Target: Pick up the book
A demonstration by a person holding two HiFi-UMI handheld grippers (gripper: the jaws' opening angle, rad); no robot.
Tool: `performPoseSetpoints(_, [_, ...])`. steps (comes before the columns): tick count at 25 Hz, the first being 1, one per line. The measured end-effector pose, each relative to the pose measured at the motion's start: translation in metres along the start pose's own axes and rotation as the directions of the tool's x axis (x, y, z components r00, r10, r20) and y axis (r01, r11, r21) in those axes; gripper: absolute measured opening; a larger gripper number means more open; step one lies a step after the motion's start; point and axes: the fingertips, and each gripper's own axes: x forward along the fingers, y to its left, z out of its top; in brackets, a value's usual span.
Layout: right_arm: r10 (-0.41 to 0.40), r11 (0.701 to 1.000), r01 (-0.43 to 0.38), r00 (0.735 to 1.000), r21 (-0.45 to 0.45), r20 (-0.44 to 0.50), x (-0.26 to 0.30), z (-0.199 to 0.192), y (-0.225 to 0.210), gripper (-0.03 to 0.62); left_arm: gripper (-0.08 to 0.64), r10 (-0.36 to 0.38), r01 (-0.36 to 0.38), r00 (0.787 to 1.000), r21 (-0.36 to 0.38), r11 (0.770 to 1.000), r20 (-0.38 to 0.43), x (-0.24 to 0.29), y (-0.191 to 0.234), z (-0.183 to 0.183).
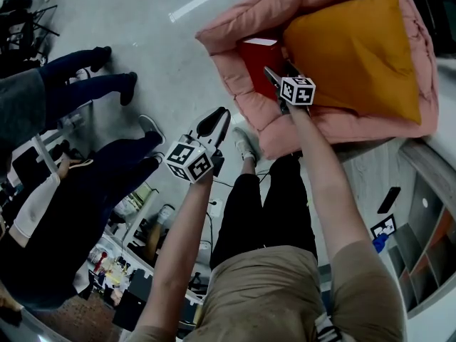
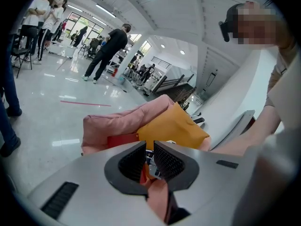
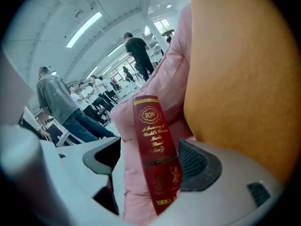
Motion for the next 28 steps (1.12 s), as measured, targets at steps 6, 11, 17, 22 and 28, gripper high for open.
performPoseSetpoints(6, [-0.112, 0.984, 0.094, 0.987, -0.153, -0.115, 0.012, -0.021, -0.005, 0.387, 0.038, 0.015, -0.015, 1.0, -0.002, 1.0, -0.007, -0.013, 0.01, -0.01])
performPoseSetpoints(11, [-0.201, 0.942, 0.124, 0.953, -0.313, -0.228, 0.016, -0.034, -0.001, 0.286, 0.038, 0.023, -0.023, 1.0, -0.001, 1.0, 0.002, -0.023, 0.014, -0.009])
performPoseSetpoints(17, [-0.209, 0.928, 0.077, 0.918, -0.364, -0.338, 0.018, -0.055, 0.019, 0.28, 0.038, 0.021, -0.021, 1.0, 0.004, 1.0, 0.011, -0.031, 0.01, -0.009])
performPoseSetpoints(22, [-0.25, 0.935, 0.14, 0.912, -0.327, -0.324, 0.007, -0.059, 0.024, 0.255, 0.038, 0.022, -0.022, 0.999, 0.01, 1.0, 0.027, -0.042, 0.003, -0.009])
performPoseSetpoints(28, [-0.235, 0.942, 0.163, 0.945, -0.294, -0.229, -0.029, -0.036, 0.038, 0.247, 0.038, 0.026, -0.026, 0.998, 0.011, 1.0, 0.064, -0.059, -0.004, -0.005])
